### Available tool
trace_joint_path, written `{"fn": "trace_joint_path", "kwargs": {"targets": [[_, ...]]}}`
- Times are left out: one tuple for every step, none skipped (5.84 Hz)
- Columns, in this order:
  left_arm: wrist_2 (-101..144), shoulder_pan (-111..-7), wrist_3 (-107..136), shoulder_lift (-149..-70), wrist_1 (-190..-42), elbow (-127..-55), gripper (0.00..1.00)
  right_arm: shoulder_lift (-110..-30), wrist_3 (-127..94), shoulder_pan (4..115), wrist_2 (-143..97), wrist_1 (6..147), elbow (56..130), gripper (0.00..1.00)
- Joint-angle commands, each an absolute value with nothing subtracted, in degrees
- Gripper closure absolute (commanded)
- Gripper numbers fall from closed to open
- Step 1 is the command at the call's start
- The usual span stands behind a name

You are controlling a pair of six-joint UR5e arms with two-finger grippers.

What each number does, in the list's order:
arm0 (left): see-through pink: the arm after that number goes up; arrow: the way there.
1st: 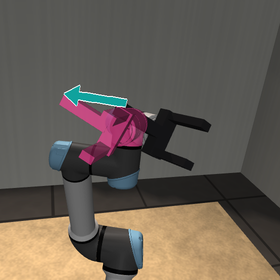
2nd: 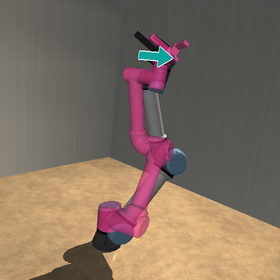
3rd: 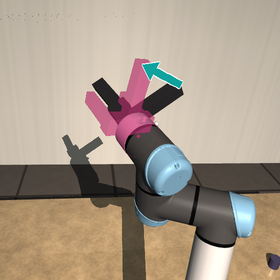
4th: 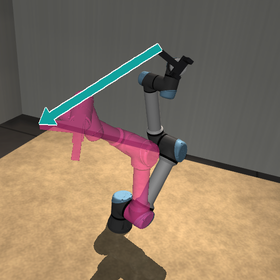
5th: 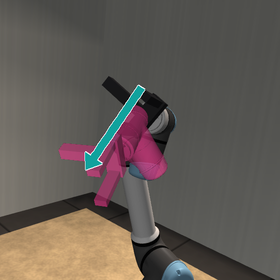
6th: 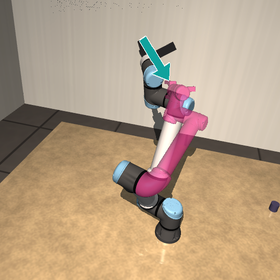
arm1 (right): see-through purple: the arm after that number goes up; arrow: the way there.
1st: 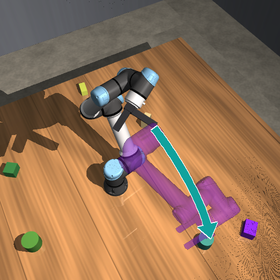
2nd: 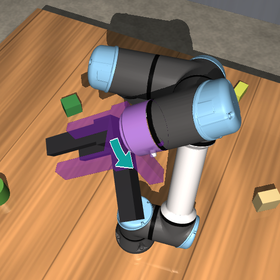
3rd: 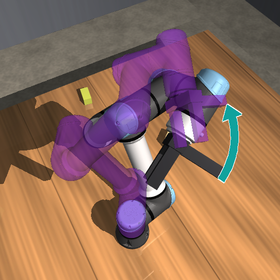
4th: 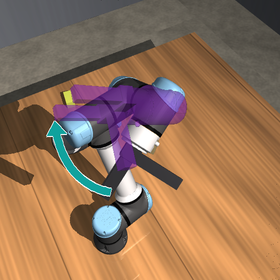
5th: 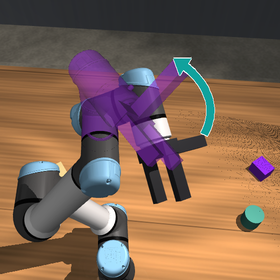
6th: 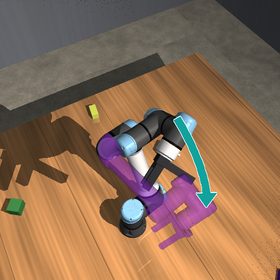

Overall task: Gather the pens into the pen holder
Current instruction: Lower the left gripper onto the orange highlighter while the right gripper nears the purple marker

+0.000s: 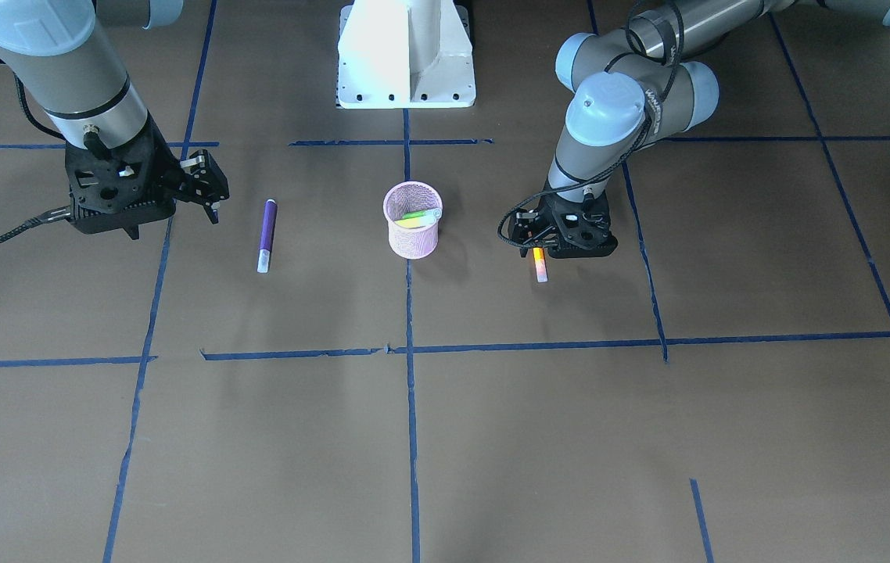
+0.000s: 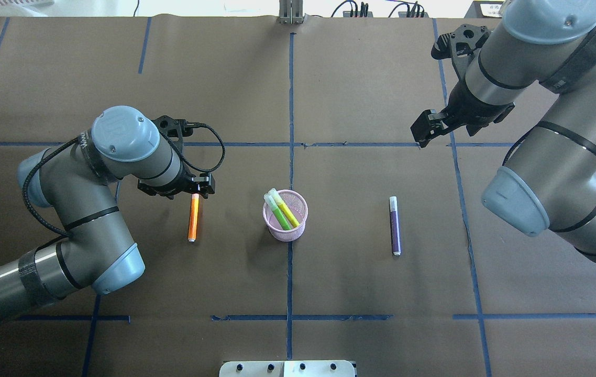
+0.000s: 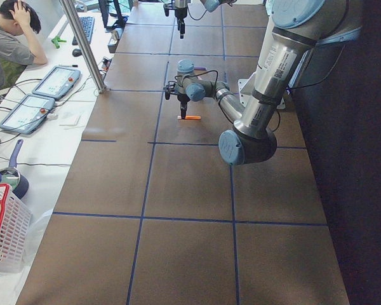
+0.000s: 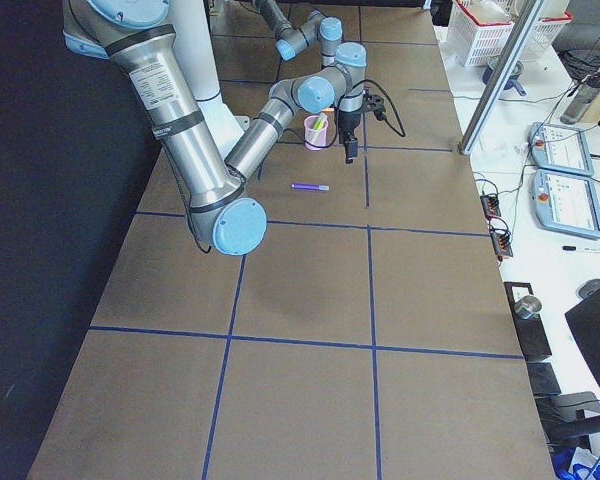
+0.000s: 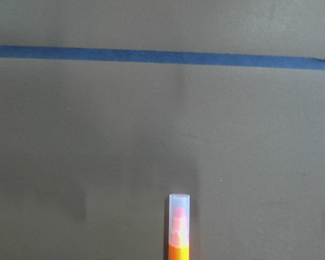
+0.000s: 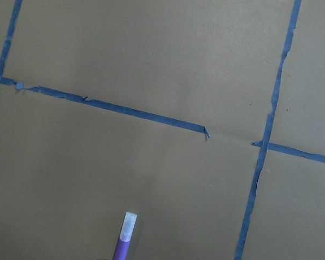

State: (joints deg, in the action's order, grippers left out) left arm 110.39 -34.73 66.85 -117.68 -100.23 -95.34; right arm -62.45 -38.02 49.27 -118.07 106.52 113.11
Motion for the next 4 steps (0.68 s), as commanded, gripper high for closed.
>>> {"fn": "trace_joint_path", "kwargs": {"targets": [[110.4,-33.8,66.6,-117.8,-100.8,-94.0,0.55,-62.5,-38.0,49.3,-118.0,106.5,113.1,0.00],[110.4,-33.6,66.7,-117.8,-100.8,-93.8,0.62,-62.5,-38.1,49.3,-118.0,106.5,113.1,0.00],[110.5,-33.6,66.6,-117.8,-100.8,-93.8,0.71,-62.5,-38.1,49.3,-118.0,106.6,113.0,0.00],[110.5,-33.6,66.5,-117.8,-100.8,-93.7,0.71,-62.5,-38.1,49.3,-118.0,106.6,113.0,0.00]]}}
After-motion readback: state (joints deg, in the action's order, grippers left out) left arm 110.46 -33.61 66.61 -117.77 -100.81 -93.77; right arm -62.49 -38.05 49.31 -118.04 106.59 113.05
